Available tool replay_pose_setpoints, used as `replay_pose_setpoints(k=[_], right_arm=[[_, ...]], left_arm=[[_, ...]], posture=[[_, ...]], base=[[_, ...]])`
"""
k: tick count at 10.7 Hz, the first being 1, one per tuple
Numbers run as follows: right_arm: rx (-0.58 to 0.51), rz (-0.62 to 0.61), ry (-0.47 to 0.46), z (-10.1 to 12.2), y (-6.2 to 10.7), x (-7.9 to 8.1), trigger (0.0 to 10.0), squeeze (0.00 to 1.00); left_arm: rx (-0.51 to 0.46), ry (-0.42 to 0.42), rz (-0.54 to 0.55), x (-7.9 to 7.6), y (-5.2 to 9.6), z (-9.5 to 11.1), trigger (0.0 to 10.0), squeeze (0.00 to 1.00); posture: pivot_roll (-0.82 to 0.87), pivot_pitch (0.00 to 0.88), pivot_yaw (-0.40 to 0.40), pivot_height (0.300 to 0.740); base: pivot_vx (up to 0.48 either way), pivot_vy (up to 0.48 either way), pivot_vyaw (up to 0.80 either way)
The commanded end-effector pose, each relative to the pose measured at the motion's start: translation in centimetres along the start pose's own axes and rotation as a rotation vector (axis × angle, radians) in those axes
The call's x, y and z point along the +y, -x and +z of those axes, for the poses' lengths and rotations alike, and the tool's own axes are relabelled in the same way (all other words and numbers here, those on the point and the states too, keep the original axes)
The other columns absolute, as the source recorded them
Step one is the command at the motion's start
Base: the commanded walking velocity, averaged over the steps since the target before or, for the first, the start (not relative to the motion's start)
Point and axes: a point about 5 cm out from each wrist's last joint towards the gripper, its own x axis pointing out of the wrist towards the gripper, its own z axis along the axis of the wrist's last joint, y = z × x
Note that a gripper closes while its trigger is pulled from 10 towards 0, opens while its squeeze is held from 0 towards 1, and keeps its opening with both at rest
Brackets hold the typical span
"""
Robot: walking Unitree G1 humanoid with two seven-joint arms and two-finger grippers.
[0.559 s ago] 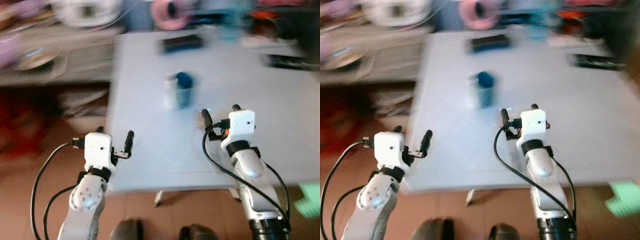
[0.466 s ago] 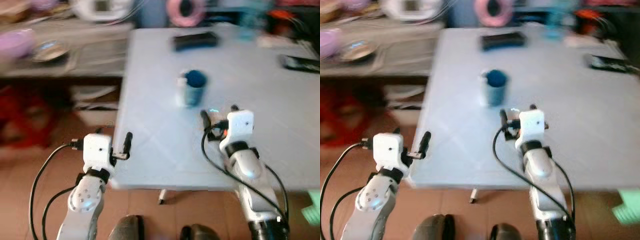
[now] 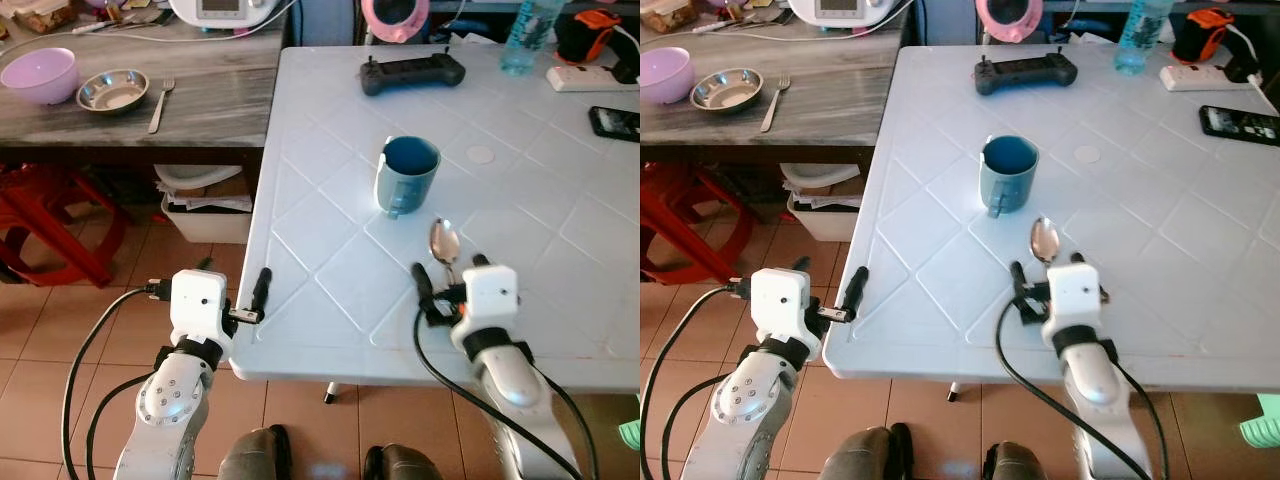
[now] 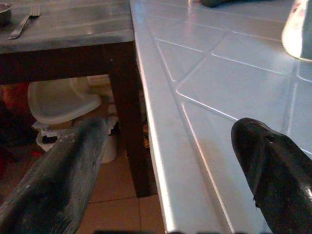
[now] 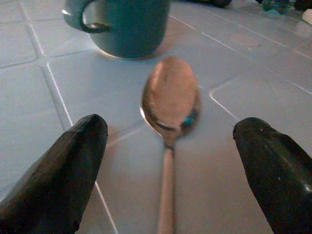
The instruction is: Setting the table
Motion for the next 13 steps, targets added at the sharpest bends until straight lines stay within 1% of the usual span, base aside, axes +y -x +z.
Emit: replay_pose_setpoints(k=[1,3,4,5,6,7,8,10,11,12,13], right_arm=[[0.004,-0.011,0.002,0.1,0.3,-0.3,10.0,0.00],[0.028,-0.014,-0.006,0.0,0.1,-0.5,10.0,0.00],[0.091,-0.007,-0.051,-0.9,0.1,-0.7,10.0,0.00],[0.146,0.034,-0.086,-1.7,0.0,-0.9,6.0,0.00],[0.228,0.049,-0.164,-2.6,-0.3,-1.4,0.0,0.00],[0.251,0.046,-0.177,-2.9,-0.2,-1.6,0.0,0.00],[0.303,0.066,-0.184,-3.5,0.2,-1.4,0.0,0.00],[0.425,0.154,-0.251,-4.9,1.1,-0.2,0.0,0.00],[0.453,0.213,-0.251,-5.1,1.3,0.4,0.0,0.00],[0.484,0.233,-0.275,-5.2,1.3,0.5,0.0,0.00],[0.496,0.240,-0.277,-5.2,1.2,0.5,0.0,0.00]], left_arm=[[0.003,-0.005,-0.009,0.1,0.2,0.1,10.0,0.00],[0.003,-0.006,-0.013,0.1,0.1,0.1,10.0,0.00],[0.004,-0.005,-0.011,0.1,0.1,0.1,10.0,0.00],[0.010,-0.004,-0.008,0.1,0.2,0.1,10.0,0.00],[0.013,-0.008,-0.019,0.1,0.3,0.0,10.0,0.00],[0.014,-0.008,-0.019,0.2,0.4,0.1,10.0,0.00],[0.021,-0.014,-0.007,0.4,0.5,0.0,10.0,0.00],[0.036,-0.012,-0.024,0.0,0.8,-0.3,10.0,0.00],[0.036,-0.011,-0.024,0.1,0.7,-0.3,10.0,0.00],[0.035,-0.012,-0.021,0.2,0.6,-0.2,10.0,0.00],[0.035,-0.013,-0.020,0.2,0.6,-0.2,10.0,0.00]], posture=[[0.02,0.151,0.038,0.740],[0.03,0.151,0.034,0.740],[0.03,0.153,0.034,0.740],[0.03,0.154,0.037,0.740],[0.03,0.155,0.036,0.740],[0.04,0.158,0.036,0.740],[0.03,0.161,0.037,0.740],[0.04,0.164,0.041,0.740],[0.04,0.164,0.042,0.740],[0.04,0.163,0.040,0.740],[0.04,0.164,0.040,0.740]], base=[[0.000,0.000,0.00],[0.000,0.000,0.00],[0.000,0.000,0.00],[0.000,0.000,0.00],[0.000,0.000,0.00],[0.000,0.000,0.00],[0.000,0.000,0.00],[0.000,0.000,0.00],[0.000,0.000,0.00],[0.000,0.000,0.00],[0.000,0.000,0.00]])
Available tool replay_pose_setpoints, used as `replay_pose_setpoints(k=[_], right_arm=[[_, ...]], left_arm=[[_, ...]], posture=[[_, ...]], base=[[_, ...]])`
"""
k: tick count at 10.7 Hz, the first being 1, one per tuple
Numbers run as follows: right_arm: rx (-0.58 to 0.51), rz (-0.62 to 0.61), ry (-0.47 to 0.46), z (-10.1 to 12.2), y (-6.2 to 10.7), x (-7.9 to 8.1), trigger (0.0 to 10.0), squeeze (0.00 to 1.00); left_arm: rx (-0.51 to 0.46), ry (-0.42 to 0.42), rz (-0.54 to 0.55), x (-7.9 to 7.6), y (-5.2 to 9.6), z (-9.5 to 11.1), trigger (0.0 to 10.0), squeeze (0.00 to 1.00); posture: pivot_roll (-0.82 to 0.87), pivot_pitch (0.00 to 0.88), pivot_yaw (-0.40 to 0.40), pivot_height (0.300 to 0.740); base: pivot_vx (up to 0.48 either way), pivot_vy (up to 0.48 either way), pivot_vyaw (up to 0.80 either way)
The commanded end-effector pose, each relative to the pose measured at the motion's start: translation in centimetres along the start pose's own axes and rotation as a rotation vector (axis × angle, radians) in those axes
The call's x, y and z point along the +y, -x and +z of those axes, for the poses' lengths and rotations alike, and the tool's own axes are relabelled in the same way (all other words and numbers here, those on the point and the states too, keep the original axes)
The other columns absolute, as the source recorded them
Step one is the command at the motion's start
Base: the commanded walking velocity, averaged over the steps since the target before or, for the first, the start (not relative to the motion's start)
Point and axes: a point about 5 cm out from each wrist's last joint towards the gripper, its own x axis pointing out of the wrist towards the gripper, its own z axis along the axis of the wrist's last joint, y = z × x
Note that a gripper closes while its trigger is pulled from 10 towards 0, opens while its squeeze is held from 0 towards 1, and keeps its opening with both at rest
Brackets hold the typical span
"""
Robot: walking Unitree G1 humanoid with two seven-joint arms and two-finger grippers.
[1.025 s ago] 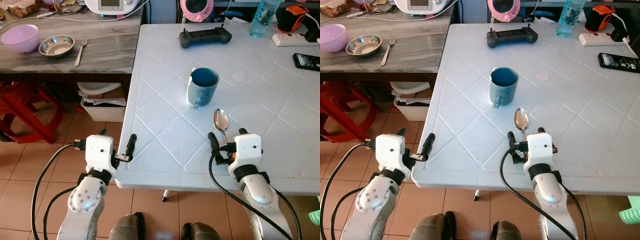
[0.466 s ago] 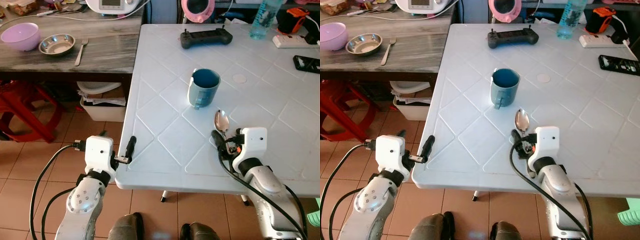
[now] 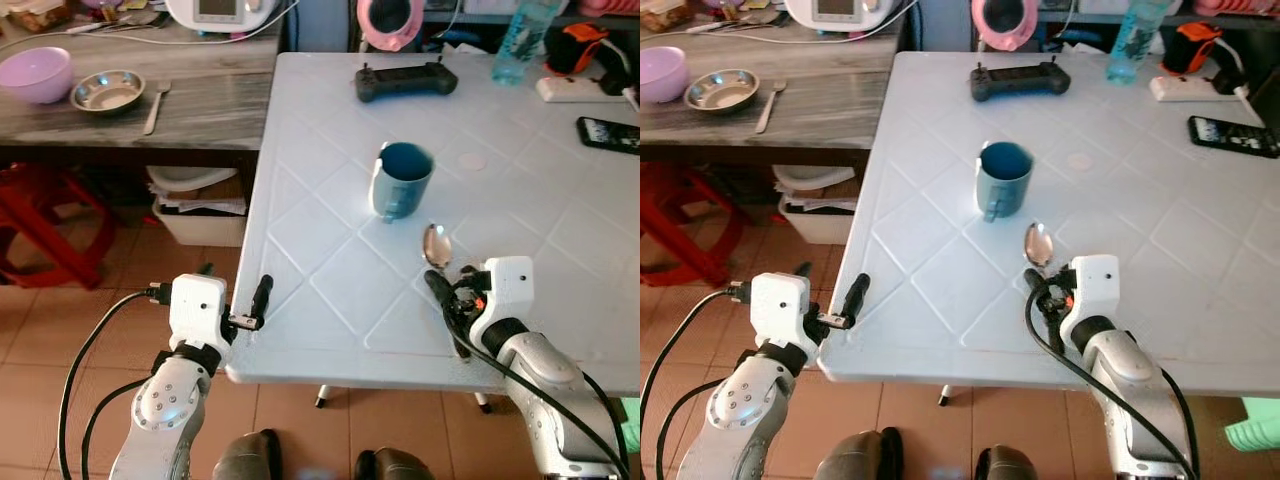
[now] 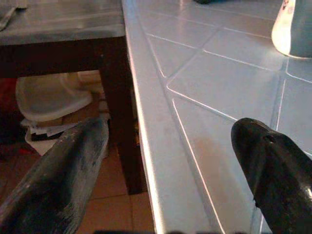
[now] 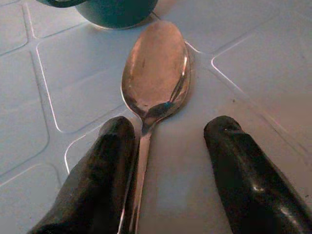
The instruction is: Setting the table
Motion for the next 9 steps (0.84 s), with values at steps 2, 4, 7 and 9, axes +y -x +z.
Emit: replay_pose_setpoints(k=[2,4,7,9], right_arm=[[0.319,0.099,-0.095,-5.7,0.4,1.3,0.0,0.00],[0.353,0.120,-0.100,-5.9,0.1,1.5,0.0,0.00],[0.366,0.137,-0.132,-6.0,0.2,2.4,0.0,0.00],[0.369,0.137,-0.128,-5.9,0.1,2.3,0.0,0.00]], left_arm=[[0.012,-0.003,0.000,0.1,0.3,-0.1,10.0,0.00],[0.013,0.003,-0.005,-0.1,0.3,-0.1,10.0,0.00],[-0.015,0.058,-0.132,-1.2,0.8,0.3,10.0,0.00],[-0.009,0.057,-0.160,-1.2,1.0,0.2,10.0,0.00]], posture=[[0.04,0.165,0.040,0.740],[0.03,0.167,0.039,0.740],[0.04,0.176,0.037,0.740],[0.03,0.178,0.036,0.740]], base=[[0.000,0.000,0.00],[0.000,0.000,0.00],[0.000,0.000,0.00],[0.000,0.000,0.00]])
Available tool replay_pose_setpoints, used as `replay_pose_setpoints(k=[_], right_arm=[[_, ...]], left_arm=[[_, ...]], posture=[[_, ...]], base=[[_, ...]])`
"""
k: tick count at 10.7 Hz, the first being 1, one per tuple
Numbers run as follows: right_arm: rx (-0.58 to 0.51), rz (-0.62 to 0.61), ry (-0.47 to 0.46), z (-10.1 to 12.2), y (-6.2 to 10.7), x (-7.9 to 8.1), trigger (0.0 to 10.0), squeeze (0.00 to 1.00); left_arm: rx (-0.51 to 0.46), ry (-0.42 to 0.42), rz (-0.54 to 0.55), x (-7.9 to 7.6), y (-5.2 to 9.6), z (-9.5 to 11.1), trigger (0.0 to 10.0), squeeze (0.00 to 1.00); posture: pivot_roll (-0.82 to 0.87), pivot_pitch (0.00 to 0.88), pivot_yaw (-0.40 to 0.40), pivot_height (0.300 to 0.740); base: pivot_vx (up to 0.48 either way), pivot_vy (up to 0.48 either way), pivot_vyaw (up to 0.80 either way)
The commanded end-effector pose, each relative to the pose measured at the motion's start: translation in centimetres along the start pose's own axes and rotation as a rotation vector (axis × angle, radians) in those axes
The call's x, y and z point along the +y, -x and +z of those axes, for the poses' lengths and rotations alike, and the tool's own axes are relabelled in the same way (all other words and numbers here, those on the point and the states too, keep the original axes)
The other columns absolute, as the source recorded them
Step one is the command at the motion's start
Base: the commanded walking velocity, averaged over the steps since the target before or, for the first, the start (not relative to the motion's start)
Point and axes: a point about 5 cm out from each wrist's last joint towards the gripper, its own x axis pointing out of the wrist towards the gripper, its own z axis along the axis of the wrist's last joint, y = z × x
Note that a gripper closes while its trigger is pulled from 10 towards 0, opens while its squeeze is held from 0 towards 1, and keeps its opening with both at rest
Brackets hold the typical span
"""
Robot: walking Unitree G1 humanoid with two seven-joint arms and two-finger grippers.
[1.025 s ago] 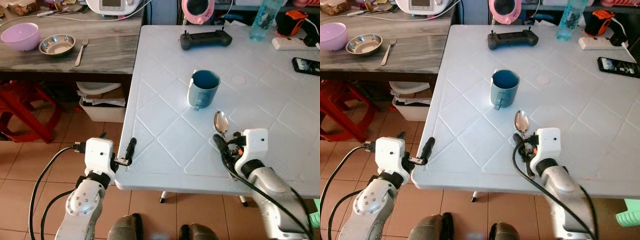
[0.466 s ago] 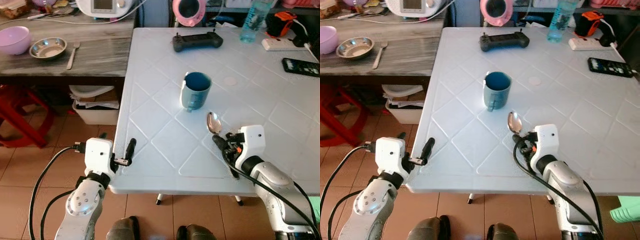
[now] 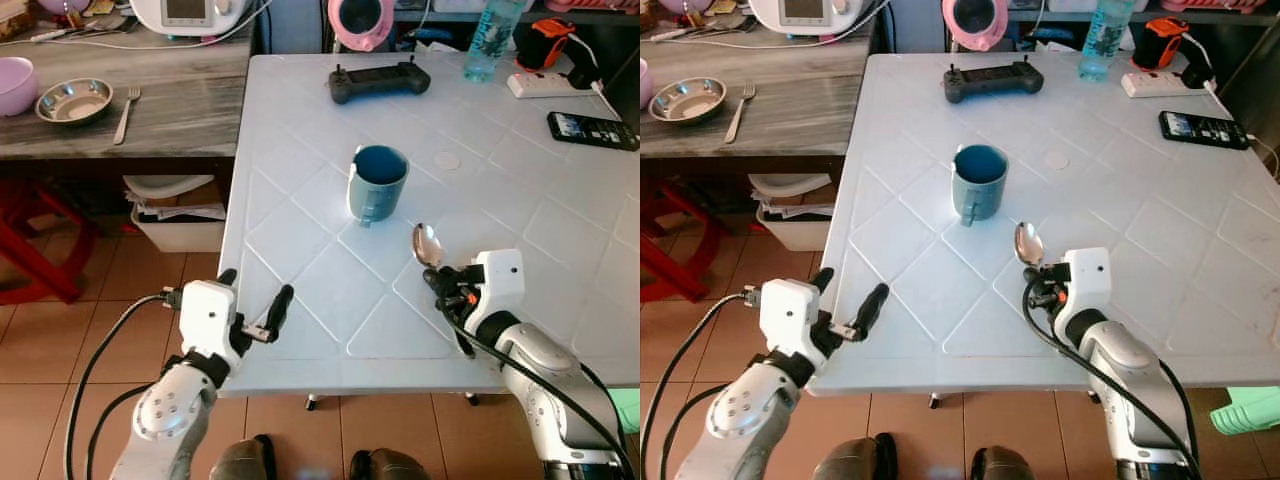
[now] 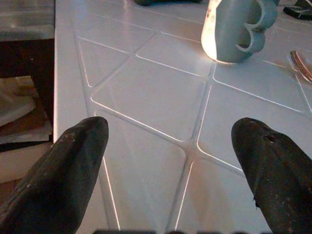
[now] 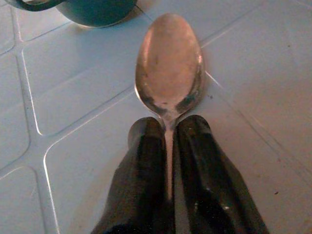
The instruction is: Setting the table
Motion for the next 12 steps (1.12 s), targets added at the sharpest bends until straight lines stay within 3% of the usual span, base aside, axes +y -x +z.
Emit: replay_pose_setpoints(k=[1,2,5,9,12], right_arm=[[0.307,0.060,-0.111,-6.0,0.0,1.6,0.0,0.00],[0.308,0.065,-0.203,-5.7,-0.2,2.2,0.0,0.00],[0.336,0.148,-0.249,-4.8,-0.6,3.9,0.0,0.00],[0.388,0.243,-0.228,-4.7,-0.5,5.0,0.0,0.00],[0.399,0.249,-0.215,-4.8,-0.4,5.0,0.0,0.00]], left_arm=[[0.004,-0.003,0.017,0.2,0.2,0.0,10.0,0.00],[0.020,-0.007,0.043,0.5,0.0,-0.2,10.0,0.00],[0.019,0.006,0.072,0.6,-0.3,-0.3,10.0,0.00],[0.017,0.002,0.079,0.6,-0.5,-0.4,10.0,0.00],[0.021,0.000,0.077,0.6,-0.6,-0.5,10.0,0.00]], posture=[[0.03,0.180,0.036,0.740],[0.03,0.179,0.033,0.740],[0.03,0.172,0.023,0.740],[0.03,0.161,0.015,0.740],[0.03,0.160,0.018,0.740]], base=[[0.000,0.000,0.00],[0.000,0.000,0.00],[0.000,0.284,0.00],[0.000,0.480,0.00],[0.000,0.480,0.00]])
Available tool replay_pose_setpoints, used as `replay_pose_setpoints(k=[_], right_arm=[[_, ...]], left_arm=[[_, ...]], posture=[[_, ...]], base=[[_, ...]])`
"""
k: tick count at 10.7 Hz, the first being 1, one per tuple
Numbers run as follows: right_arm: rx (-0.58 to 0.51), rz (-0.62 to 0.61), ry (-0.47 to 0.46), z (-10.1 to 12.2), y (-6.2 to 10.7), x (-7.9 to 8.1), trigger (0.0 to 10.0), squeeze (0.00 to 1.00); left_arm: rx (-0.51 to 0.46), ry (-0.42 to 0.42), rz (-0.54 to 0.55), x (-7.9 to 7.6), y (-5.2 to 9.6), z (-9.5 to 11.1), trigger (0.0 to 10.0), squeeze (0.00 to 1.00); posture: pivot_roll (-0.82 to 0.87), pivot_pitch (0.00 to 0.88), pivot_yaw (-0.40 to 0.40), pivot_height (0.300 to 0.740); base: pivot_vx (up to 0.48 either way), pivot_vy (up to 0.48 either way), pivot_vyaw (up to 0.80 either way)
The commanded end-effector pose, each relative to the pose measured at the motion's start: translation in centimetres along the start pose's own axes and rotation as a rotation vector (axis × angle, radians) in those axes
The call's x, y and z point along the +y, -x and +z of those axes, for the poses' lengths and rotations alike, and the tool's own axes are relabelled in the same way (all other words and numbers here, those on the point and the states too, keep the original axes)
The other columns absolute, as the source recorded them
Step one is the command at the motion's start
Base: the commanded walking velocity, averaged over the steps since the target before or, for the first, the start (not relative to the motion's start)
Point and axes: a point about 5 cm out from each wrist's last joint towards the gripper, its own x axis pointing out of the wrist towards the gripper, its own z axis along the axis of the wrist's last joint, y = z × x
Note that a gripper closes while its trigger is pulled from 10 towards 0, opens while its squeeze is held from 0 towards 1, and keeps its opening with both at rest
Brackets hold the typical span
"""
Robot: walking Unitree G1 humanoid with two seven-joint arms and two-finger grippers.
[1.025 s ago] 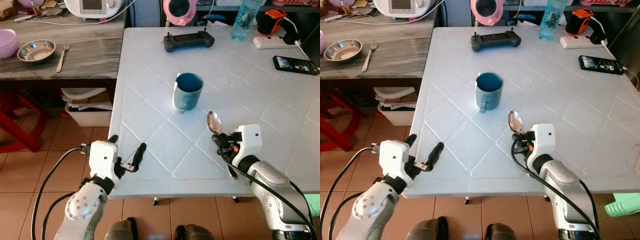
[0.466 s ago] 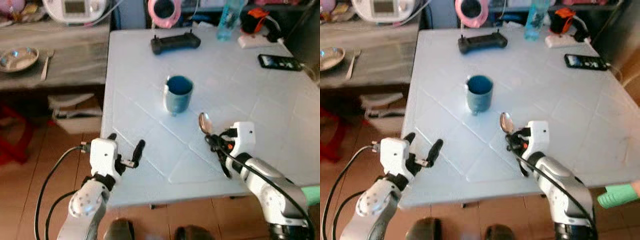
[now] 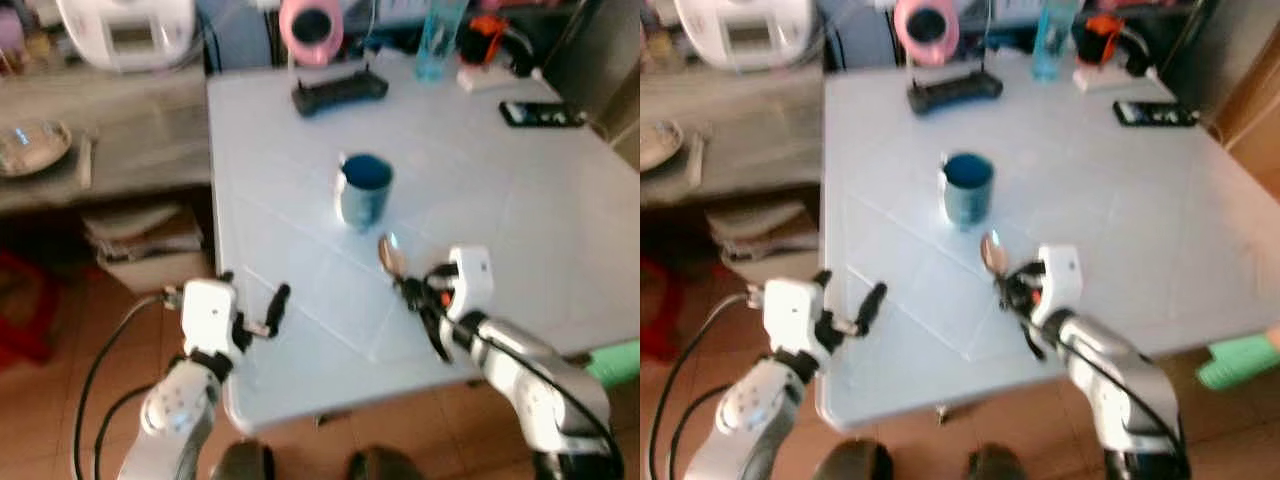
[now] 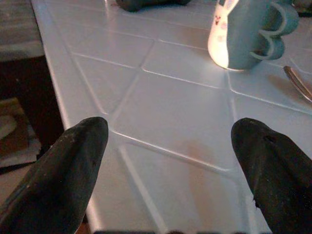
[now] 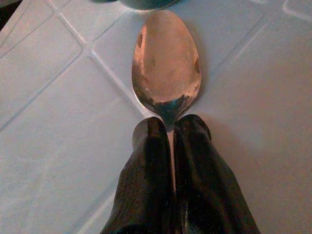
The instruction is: Setting the table
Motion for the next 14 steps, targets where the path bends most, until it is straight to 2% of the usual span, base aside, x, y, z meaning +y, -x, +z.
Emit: replay_pose_setpoints(k=[1,4,7,9,11,14], right_arm=[[0.271,0.080,-0.095,-5.3,-0.9,1.5,0.0,0.00],[0.245,0.083,0.019,-5.1,-1.1,1.7,0.0,0.00],[0.078,0.036,0.075,-2.7,-1.8,1.4,0.0,0.00],[-0.058,0.061,0.163,-0.9,-2.0,2.2,0.0,0.00],[-0.117,0.067,0.212,-0.3,-2.1,2.5,0.0,0.00],[-0.196,0.066,0.250,0.6,-2.0,2.7,0.0,0.00]], left_arm=[[0.011,-0.009,0.010,0.4,0.1,-0.1,10.0,0.00],[0.018,-0.015,0.012,0.5,0.0,-0.2,10.0,0.00],[0.022,-0.034,0.057,1.1,-0.1,-0.3,10.0,0.00],[0.013,-0.071,0.144,2.2,-0.2,-0.2,10.0,0.00],[-0.006,-0.095,0.222,3.3,-0.3,0.1,10.0,0.00],[-0.018,-0.095,0.272,3.6,-0.5,0.1,10.0,0.00]], posture=[[0.03,0.161,0.016,0.740],[0.03,0.161,0.016,0.740],[0.02,0.154,0.018,0.740],[0.02,0.154,0.020,0.740],[0.02,0.146,0.020,0.740],[0.02,0.145,0.019,0.740]], base=[[0.000,0.480,0.00],[0.000,0.480,0.00],[0.000,0.480,0.00],[0.000,0.480,0.00],[0.000,0.480,0.00],[0.000,0.480,0.00]])
